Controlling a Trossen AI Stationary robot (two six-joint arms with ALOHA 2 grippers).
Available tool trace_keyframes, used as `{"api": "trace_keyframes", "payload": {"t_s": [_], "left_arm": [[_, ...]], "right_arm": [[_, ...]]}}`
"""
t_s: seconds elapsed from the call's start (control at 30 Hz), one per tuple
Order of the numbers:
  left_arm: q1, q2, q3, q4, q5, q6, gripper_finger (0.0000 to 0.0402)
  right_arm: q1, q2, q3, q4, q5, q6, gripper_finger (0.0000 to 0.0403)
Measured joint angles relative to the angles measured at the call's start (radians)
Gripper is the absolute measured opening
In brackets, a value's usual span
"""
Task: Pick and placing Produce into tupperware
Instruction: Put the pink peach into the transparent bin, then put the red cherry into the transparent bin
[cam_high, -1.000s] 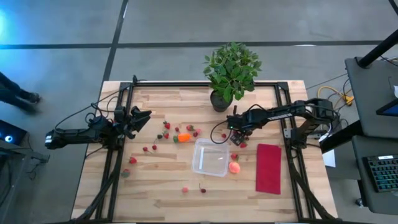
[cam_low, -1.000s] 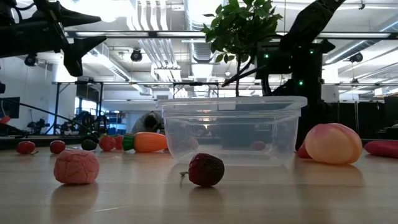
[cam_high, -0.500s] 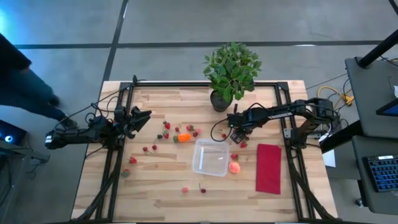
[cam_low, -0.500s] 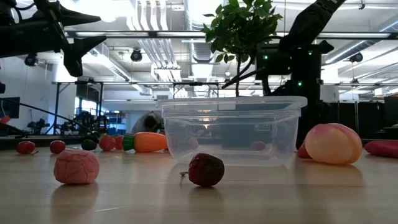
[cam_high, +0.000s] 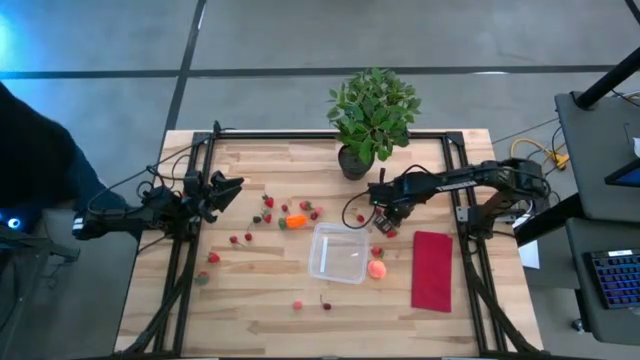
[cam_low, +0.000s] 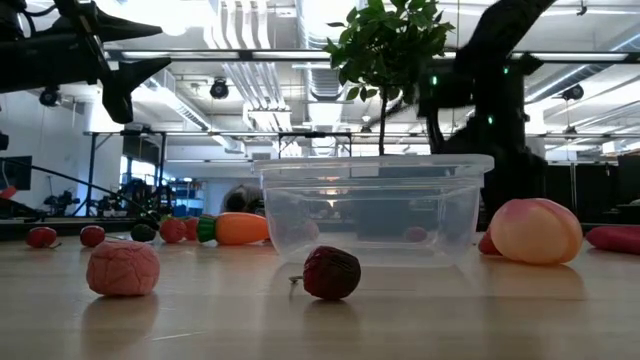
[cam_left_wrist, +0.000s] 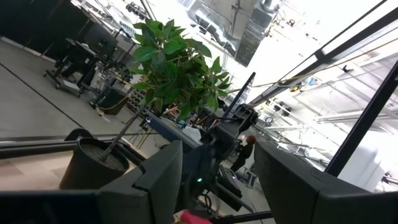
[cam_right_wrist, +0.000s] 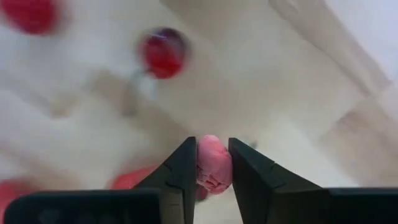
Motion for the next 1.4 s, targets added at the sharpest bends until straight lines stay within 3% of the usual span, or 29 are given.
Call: {"api": "trace_keyframes", "payload": {"t_s": [0.1, 0.27, 0.47, 0.63, 0.77, 0.93, 1.0, 1.17, 1.4], "left_arm": [[0.000, 0.000, 0.000, 0.000, 0.000, 0.000, 0.0187], [0.000, 0.000, 0.000, -0.001, 0.000, 0.001, 0.0187], [0.000, 0.002, 0.000, -0.001, 0.000, 0.001, 0.0187], [0.000, 0.001, 0.000, -0.002, 0.000, 0.001, 0.0187], [0.000, 0.001, 0.000, -0.002, 0.000, 0.001, 0.0187], [0.000, 0.001, 0.000, -0.002, 0.013, 0.000, 0.0187], [0.000, 0.001, 0.000, -0.002, 0.029, 0.000, 0.0187], [-0.001, 0.005, 0.000, -0.004, 0.056, 0.000, 0.0187], [-0.001, 0.015, 0.000, -0.006, 0.071, 0.000, 0.0187]], "right_arm": [[0.026, -0.072, 0.039, 0.003, -0.050, 0.037, 0.0078], [0.090, -0.155, 0.133, 0.064, -0.243, 0.055, 0.0079], [0.179, -0.046, 0.250, 0.083, -0.264, 0.046, 0.0079], [0.219, 0.127, 0.370, 0.081, -0.242, 0.000, 0.0094], [0.230, 0.231, 0.483, 0.016, -0.224, -0.029, 0.0139], [0.258, 0.270, 0.617, -0.179, -0.002, -0.045, 0.0210], [0.261, 0.258, 0.645, -0.276, 0.020, 0.017, 0.0231], [0.252, 0.175, 0.578, -0.453, 0.022, 0.237, 0.0252], [0.231, 0.005, 0.265, -0.253, -0.022, 0.647, 0.0241]]}}
